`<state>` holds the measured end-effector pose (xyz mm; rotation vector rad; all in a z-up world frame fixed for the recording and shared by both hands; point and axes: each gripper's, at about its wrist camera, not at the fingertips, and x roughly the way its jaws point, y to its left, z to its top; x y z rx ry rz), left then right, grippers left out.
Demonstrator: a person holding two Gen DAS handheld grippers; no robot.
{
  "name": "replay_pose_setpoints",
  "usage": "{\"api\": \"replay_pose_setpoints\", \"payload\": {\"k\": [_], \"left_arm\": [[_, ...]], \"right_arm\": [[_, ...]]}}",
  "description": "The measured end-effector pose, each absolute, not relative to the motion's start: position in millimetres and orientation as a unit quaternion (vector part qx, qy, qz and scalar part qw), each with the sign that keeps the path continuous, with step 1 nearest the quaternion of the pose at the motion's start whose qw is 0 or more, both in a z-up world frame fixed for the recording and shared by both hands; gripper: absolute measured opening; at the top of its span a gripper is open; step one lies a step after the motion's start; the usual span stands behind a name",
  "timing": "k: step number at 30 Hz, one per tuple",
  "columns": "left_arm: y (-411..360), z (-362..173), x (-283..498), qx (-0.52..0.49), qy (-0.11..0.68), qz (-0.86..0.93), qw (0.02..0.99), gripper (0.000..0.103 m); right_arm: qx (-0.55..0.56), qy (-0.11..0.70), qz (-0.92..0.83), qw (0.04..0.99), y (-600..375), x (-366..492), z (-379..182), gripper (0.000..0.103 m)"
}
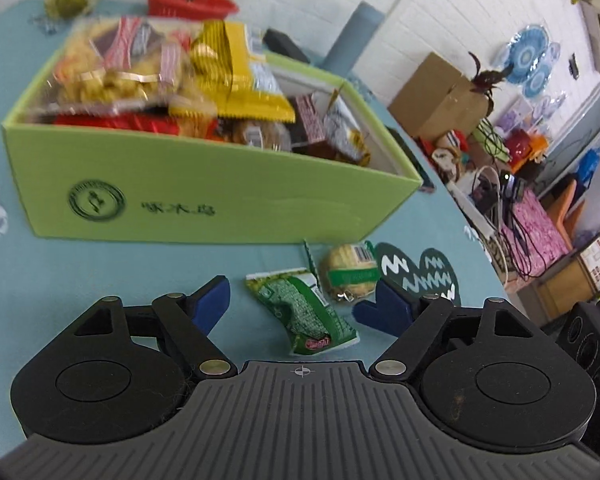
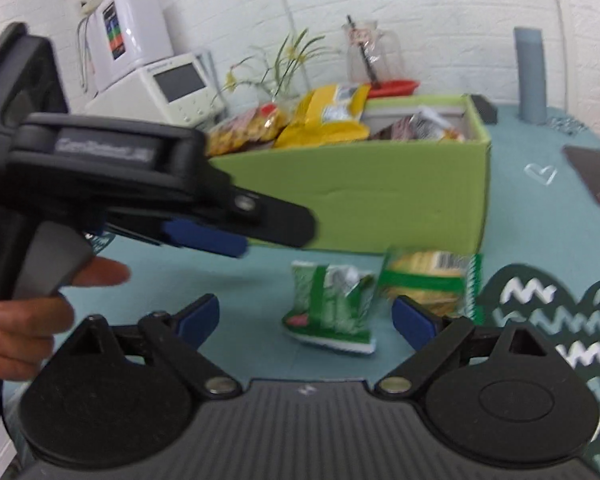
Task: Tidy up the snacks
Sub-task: 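Reach the left gripper to the green snack packet, then close the left gripper on the green packet and lift it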
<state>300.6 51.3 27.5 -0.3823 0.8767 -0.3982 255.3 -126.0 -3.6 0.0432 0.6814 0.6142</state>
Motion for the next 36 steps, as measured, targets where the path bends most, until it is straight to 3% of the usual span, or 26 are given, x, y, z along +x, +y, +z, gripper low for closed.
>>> {"api": "replay_pose_setpoints", "payload": {"k": [2, 10, 12, 13, 17, 26, 34, 36], "left_arm": [[46.9, 22.1, 309.6, -0.179, 0.434, -0.189, 0.862, 0.055], [38.3, 12.5, 318.6, -0.166, 0.442, -0.194, 0.86, 0.052], [37.4, 9.9, 319.8, -0.159, 0.444, -0.19, 0.861, 0.047], [37.2, 8.1, 321.0, -0.157, 0.448, -0.186, 0.86, 0.039], [45.4, 5.6, 315.1, -0.154, 0.448, -0.19, 0.86, 0.035], [65.3, 5.7, 257.9, -0.155, 0.438, -0.181, 0.867, 0.035], [69.0, 6.4, 240.0, -0.167, 0.428, -0.173, 0.871, 0.05], [67.4, 5.5, 238.1, -0.163, 0.427, -0.172, 0.873, 0.05]], "right_arm": [[0.009, 0.332, 0.299, 0.895, -119.9, 259.4, -5.3, 0.094], [-0.001, 0.345, 0.309, 0.887, -118.6, 259.0, -5.9, 0.094], [0.005, 0.349, 0.306, 0.886, -117.6, 258.5, -8.4, 0.093], [0.003, 0.35, 0.306, 0.886, -116.3, 259.6, -9.4, 0.093], [-0.004, 0.351, 0.315, 0.882, -108.6, 258.8, -9.2, 0.094], [-0.007, 0.352, 0.356, 0.866, -94.1, 216.6, -8.3, 0.094], [-0.042, 0.329, 0.299, 0.895, -93.0, 202.0, -9.7, 0.093], [-0.05, 0.331, 0.299, 0.894, -91.7, 200.3, -12.9, 0.086]]}}
